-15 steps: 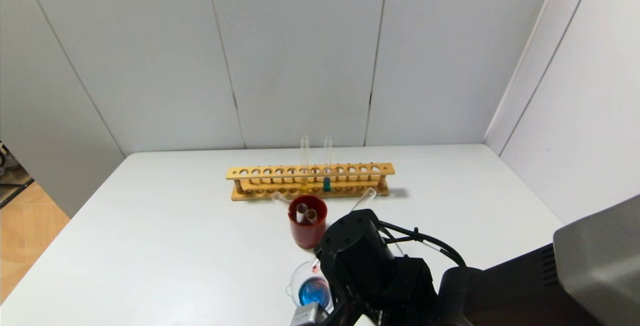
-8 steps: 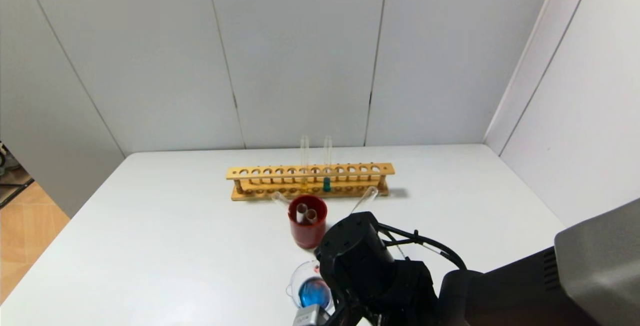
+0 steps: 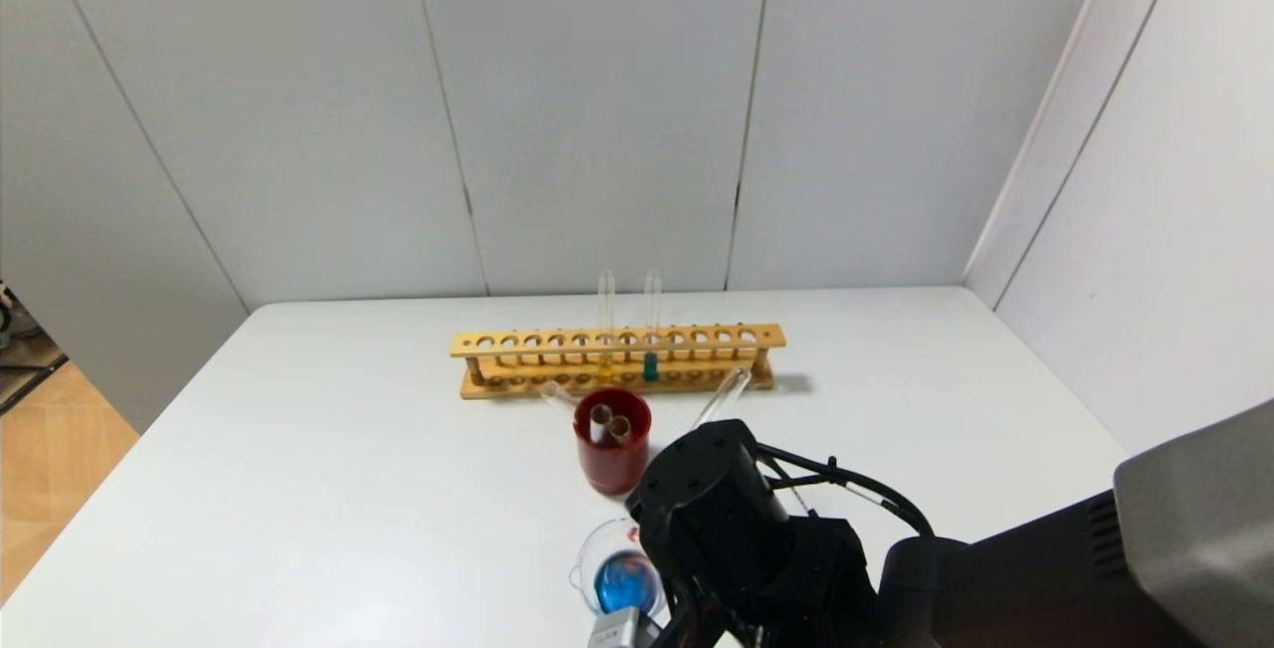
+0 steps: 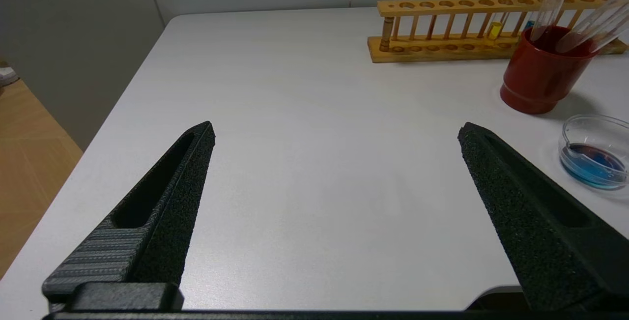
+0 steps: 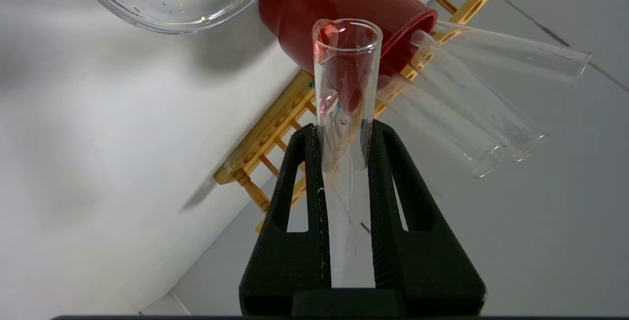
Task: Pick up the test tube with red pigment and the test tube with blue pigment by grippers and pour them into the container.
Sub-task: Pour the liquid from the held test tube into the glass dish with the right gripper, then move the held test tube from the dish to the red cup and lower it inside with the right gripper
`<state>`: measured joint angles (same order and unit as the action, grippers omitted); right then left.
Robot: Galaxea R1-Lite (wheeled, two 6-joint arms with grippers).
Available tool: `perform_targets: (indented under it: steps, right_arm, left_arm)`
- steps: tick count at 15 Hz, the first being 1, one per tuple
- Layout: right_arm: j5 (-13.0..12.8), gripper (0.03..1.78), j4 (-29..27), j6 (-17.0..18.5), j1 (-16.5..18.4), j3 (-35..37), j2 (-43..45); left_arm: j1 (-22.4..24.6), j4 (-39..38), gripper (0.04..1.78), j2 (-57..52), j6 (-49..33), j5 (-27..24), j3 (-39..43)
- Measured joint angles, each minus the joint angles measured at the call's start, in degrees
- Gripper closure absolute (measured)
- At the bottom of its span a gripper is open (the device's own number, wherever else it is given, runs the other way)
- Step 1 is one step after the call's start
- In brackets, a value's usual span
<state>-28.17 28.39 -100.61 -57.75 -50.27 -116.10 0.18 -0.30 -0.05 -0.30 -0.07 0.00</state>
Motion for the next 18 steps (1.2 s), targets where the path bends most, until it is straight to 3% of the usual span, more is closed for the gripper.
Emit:
perform_targets:
  steps: [4, 9, 11, 14, 18]
  right_arm:
    - [0.0, 1.49, 4.1, -3.3, -0.1, 0.3, -0.3]
    - [0.0, 1.49, 4.3, -2.8, 0.0, 0.4, -0.6]
    - [0.3, 1.49, 4.6, -0.6, 0.1, 0.2, -0.4]
    - [2.1, 1.49, 4.4, 7.4, 0.1, -0.4, 0.2]
    - [9.0, 1.49, 4.0, 26.8, 0.0, 0.3, 2.3]
  left_arm:
    - [0.0, 0.0, 0.07, 0.0, 0.0, 0.0, 0.0]
    - [0.0, 0.0, 0.07, 0.0, 0.0, 0.0, 0.0]
    - [0.0, 0.0, 0.07, 0.0, 0.0, 0.0, 0.0]
    - [0.0, 0.0, 0.07, 0.0, 0.0, 0.0, 0.0]
    - [0.0, 0.0, 0.07, 0.0, 0.0, 0.0, 0.0]
